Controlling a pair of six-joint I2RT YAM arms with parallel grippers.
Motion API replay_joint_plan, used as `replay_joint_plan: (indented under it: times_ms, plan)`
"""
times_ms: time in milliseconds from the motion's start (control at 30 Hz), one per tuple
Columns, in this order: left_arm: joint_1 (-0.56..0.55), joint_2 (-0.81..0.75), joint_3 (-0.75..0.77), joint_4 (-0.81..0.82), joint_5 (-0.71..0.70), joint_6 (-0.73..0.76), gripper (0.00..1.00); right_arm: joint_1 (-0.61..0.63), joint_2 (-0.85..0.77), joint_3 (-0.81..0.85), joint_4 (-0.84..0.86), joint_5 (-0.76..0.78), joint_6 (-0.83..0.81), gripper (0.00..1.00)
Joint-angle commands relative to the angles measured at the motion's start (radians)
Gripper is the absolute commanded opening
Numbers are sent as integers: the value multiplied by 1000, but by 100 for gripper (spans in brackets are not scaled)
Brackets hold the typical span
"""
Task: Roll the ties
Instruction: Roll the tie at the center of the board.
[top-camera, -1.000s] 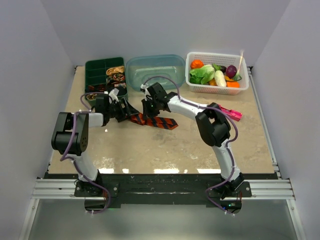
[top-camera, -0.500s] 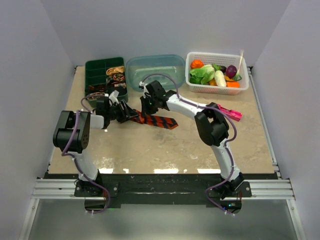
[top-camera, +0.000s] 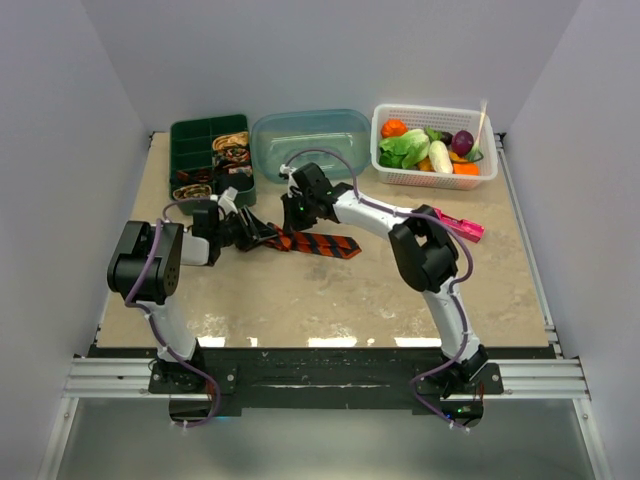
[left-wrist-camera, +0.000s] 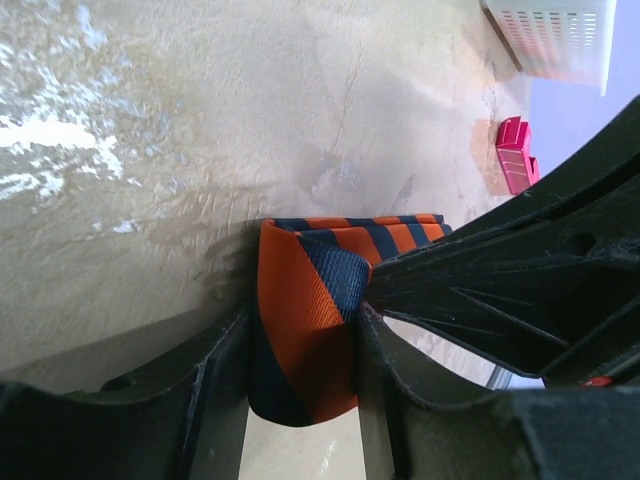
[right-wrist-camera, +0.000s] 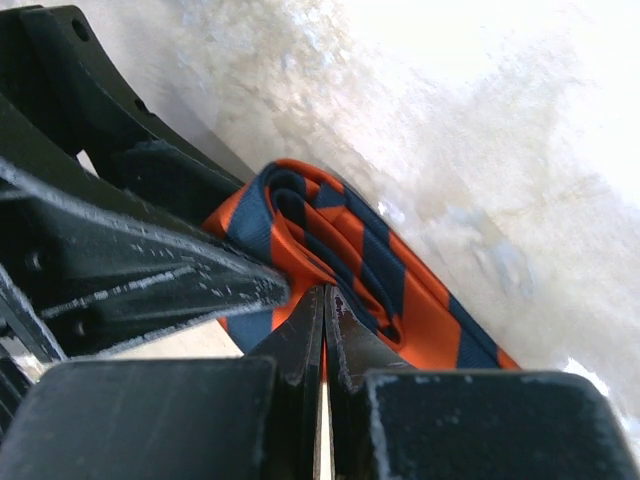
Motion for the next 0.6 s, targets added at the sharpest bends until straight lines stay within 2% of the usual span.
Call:
replay_joint_plan:
  times_ms: [0,133,367,567]
  plan:
    - [-7,13,-20,34,37,-22,45,-22,-152,-89,30,72,-5,0]
    - [-7,17,-26,37,39,-22,47,-23,-175,-120,-23,74,-30,0]
    - [-7,21,-25,42,39,-27,50,-17,-198,-232,9,32,-11,0]
    - [-7,23,-22,45,43,-28,52,17,-158,-217,9,6,-7,0]
